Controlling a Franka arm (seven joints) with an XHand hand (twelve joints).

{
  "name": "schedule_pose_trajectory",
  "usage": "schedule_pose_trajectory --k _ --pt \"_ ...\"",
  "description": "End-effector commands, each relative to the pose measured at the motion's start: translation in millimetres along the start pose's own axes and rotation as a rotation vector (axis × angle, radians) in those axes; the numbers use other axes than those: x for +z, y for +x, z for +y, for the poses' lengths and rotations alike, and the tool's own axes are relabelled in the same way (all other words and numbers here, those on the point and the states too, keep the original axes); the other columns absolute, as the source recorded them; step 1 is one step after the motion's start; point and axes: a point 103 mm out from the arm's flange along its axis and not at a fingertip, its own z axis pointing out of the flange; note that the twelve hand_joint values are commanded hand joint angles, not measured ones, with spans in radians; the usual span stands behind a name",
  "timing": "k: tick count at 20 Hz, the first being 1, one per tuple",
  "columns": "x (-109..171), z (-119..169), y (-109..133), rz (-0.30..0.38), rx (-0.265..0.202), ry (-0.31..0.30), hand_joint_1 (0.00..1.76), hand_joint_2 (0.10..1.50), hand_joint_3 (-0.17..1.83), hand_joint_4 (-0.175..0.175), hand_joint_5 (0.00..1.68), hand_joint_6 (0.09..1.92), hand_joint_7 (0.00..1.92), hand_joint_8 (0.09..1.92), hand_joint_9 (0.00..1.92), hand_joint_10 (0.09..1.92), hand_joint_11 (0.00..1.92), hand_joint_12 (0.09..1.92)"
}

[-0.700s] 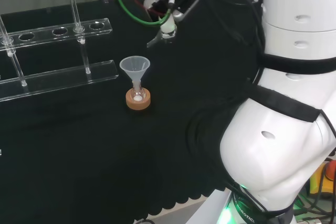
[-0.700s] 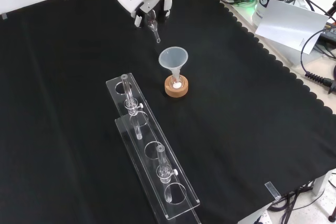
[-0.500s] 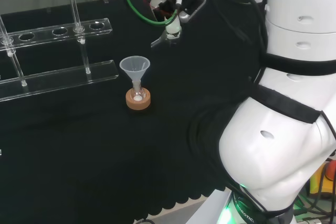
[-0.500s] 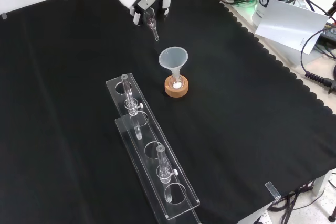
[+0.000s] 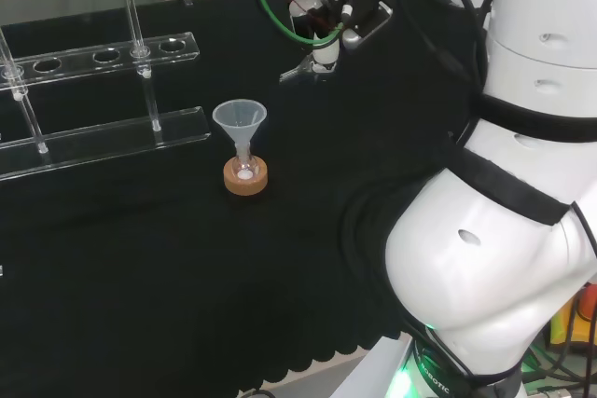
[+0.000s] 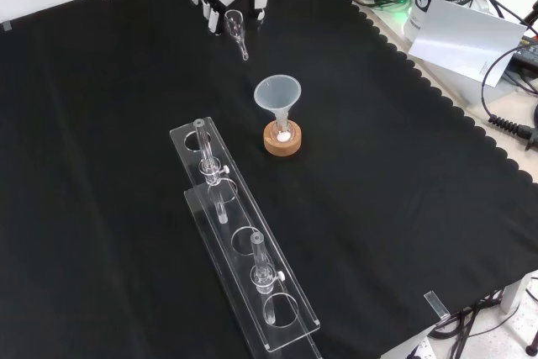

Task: Put the weighing funnel back on the table.

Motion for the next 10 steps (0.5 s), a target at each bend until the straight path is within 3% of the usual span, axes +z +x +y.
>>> schedule_pose_trajectory --k 1,6,10 --pt "26 7 -11 0.087 -0.007 -0.042 1.11 0.70 0.70 0.082 1.13 0.94 1.13 0.54 1.38 0.10 1.06 0.90" --pt "46 18 -14 0.126 -0.024 -0.079 1.11 0.70 0.70 0.078 1.13 0.94 1.13 0.54 1.38 0.10 1.06 0.90" --pt "58 27 -15 0.135 -0.034 -0.073 1.11 0.70 0.70 0.075 1.13 0.94 1.13 0.54 1.38 0.10 1.06 0.90"
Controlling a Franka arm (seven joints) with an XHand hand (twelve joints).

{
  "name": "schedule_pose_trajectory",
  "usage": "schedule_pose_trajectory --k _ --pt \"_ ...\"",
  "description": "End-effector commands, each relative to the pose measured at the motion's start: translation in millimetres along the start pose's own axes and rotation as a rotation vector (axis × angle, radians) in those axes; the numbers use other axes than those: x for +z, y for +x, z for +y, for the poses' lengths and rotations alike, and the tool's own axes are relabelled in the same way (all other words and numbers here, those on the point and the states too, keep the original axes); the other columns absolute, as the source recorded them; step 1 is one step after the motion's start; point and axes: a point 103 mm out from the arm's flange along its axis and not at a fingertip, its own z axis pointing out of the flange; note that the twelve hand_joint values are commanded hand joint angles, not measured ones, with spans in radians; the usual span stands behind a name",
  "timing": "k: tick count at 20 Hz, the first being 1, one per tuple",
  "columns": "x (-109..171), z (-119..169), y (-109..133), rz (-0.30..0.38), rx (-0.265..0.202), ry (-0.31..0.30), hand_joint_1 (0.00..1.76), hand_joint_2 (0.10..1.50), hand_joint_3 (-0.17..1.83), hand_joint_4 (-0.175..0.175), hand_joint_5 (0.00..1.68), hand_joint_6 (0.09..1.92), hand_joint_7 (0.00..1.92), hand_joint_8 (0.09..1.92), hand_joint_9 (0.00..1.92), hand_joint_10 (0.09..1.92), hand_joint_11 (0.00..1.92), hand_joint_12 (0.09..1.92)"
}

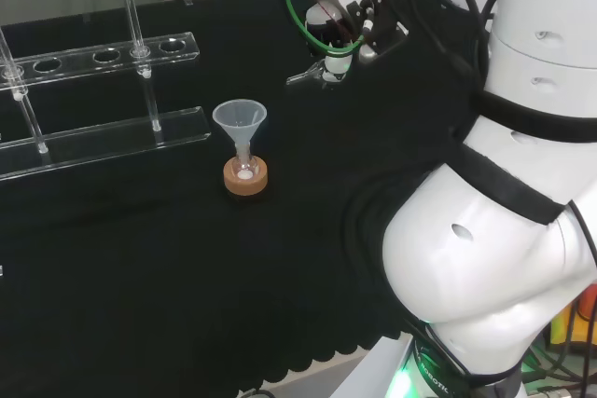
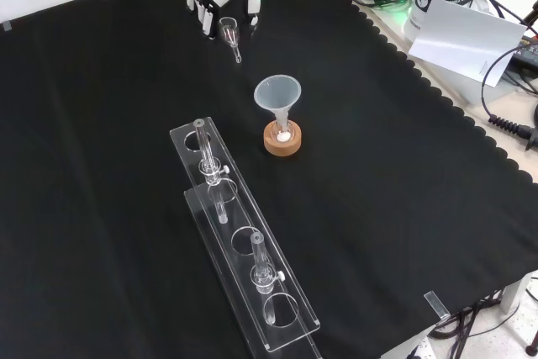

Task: Put the weighing funnel back on the table.

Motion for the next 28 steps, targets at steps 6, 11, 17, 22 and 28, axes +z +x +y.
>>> schedule_pose_trajectory --k 6,11,17,22,28 --pt "36 22 1 0.030 -0.036 0.021 1.11 0.70 0.70 0.071 1.14 0.93 1.13 0.54 1.38 0.10 1.06 0.90" --pt "50 38 8 0.038 -0.058 0.038 1.11 0.70 0.70 0.069 1.14 0.93 1.13 0.54 1.38 0.10 1.07 0.90" --pt "74 54 12 0.069 -0.077 0.065 1.11 0.70 0.70 0.067 1.14 0.93 1.13 0.54 1.39 0.10 1.07 0.90" --pt "92 64 13 0.089 -0.089 0.072 1.12 0.70 0.70 0.066 1.14 0.93 1.13 0.54 1.38 0.10 1.07 0.90" --pt "107 71 20 0.108 -0.097 0.076 1.12 0.70 0.70 0.063 1.14 0.92 1.13 0.54 1.38 0.10 1.07 0.90"
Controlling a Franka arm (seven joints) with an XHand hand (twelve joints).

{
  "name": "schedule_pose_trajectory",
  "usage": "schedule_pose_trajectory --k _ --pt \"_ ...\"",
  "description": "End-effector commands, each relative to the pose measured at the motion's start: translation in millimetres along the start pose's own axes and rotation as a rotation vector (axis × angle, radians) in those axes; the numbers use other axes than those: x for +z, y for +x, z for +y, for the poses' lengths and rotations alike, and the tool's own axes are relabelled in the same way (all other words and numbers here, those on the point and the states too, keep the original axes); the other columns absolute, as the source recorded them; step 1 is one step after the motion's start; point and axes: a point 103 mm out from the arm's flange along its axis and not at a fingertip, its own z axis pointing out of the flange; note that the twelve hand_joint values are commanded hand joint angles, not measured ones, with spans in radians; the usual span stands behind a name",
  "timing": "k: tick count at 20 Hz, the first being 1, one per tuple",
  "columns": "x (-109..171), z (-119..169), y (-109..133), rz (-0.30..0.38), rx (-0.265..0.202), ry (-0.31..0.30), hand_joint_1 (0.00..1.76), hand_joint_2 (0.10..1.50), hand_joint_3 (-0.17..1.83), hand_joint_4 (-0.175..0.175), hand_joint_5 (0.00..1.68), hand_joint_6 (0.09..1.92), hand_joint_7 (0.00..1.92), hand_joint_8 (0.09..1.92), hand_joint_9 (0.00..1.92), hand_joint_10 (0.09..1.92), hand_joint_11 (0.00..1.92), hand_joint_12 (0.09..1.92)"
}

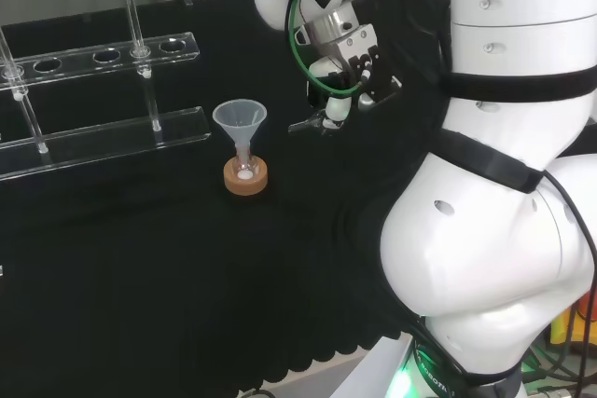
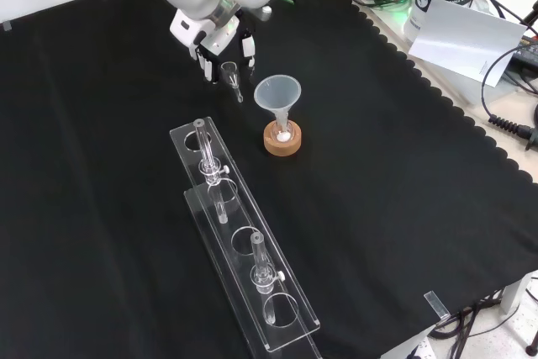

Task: Put the weighing funnel back on the table.

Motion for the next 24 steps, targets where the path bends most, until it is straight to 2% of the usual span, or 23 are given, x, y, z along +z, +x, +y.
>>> schedule_pose_trajectory --k 1,3,14,24 --pt "10 10 4 0.016 -0.011 -0.003 1.12 0.70 0.70 0.063 1.14 0.92 1.13 0.54 1.38 0.10 1.07 0.90" --pt "12 13 7 0.005 -0.017 0.001 1.12 0.70 0.70 0.061 1.14 0.92 1.13 0.54 1.38 0.09 1.07 0.90" --pt "24 25 11 0.040 -0.030 -0.009 1.12 0.70 0.69 0.051 1.14 0.92 1.12 0.54 1.38 0.09 1.06 0.90" --pt "29 33 18 0.028 -0.032 -0.013 1.12 0.71 0.69 0.044 1.14 0.93 1.12 0.55 1.38 0.09 1.07 0.90"
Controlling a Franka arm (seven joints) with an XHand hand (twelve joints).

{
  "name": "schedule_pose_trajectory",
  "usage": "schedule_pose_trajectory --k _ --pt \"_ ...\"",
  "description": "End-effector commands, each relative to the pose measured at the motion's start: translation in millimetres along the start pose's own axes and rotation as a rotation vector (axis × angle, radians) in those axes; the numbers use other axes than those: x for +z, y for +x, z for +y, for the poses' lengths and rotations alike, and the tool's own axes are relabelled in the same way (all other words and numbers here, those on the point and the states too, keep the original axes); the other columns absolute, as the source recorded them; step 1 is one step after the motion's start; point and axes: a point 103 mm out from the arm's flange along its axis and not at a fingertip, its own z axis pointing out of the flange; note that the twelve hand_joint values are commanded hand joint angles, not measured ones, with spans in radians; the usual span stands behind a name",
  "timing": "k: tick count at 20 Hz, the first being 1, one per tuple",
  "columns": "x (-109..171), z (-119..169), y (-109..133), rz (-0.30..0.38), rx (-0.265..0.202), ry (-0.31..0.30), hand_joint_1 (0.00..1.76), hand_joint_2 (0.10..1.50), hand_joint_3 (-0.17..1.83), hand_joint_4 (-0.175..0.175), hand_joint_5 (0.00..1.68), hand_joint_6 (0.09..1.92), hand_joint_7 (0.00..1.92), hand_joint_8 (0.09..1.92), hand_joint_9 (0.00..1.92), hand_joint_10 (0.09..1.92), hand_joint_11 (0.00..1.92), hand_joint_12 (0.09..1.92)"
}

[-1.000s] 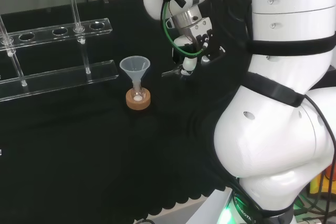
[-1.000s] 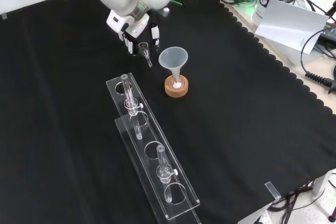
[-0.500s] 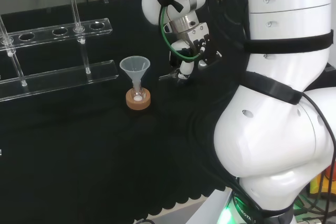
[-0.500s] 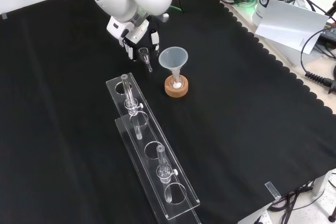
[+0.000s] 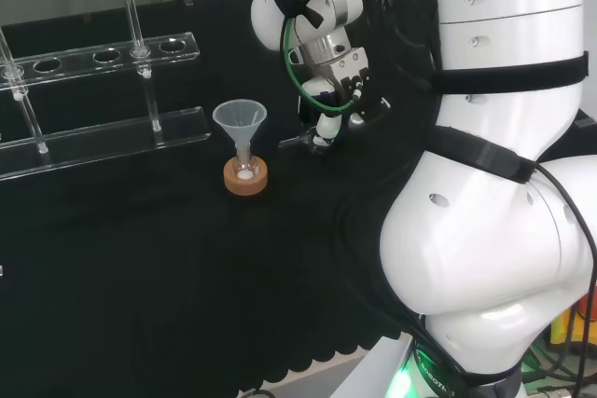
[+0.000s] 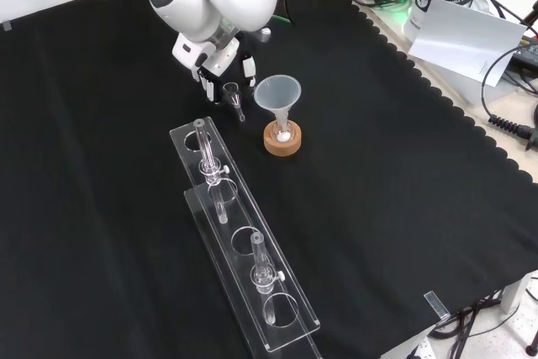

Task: Put the weighing funnel back on the table.

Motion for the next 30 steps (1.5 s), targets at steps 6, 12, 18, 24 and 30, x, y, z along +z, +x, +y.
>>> schedule_pose_trajectory --k 6,12,18,24,30 --pt "1.9 3.9 0.9 -0.006 0.007 0.000 1.12 0.72 0.68 0.040 1.13 0.94 1.12 0.55 1.38 0.09 1.07 0.90" --pt "5.2 4.0 -2.3 -0.001 0.011 0.010 1.11 0.73 0.66 0.050 1.12 0.94 1.10 0.56 1.37 0.09 1.07 0.90" --pt "5.8 2.9 -2.4 -0.006 0.015 0.013 1.09 0.83 0.50 0.058 1.08 0.95 0.99 0.63 1.34 0.09 1.05 0.91" --pt "6.1 0.7 -2.1 -0.025 0.020 0.014 1.05 1.05 0.13 0.084 0.98 1.01 0.76 0.75 1.25 0.09 0.97 0.97" --pt "7.0 -2.5 -1.6 -0.043 0.023 0.024 0.98 1.05 0.02 -0.048 0.84 0.82 0.66 0.75 1.19 0.09 0.90 1.00"
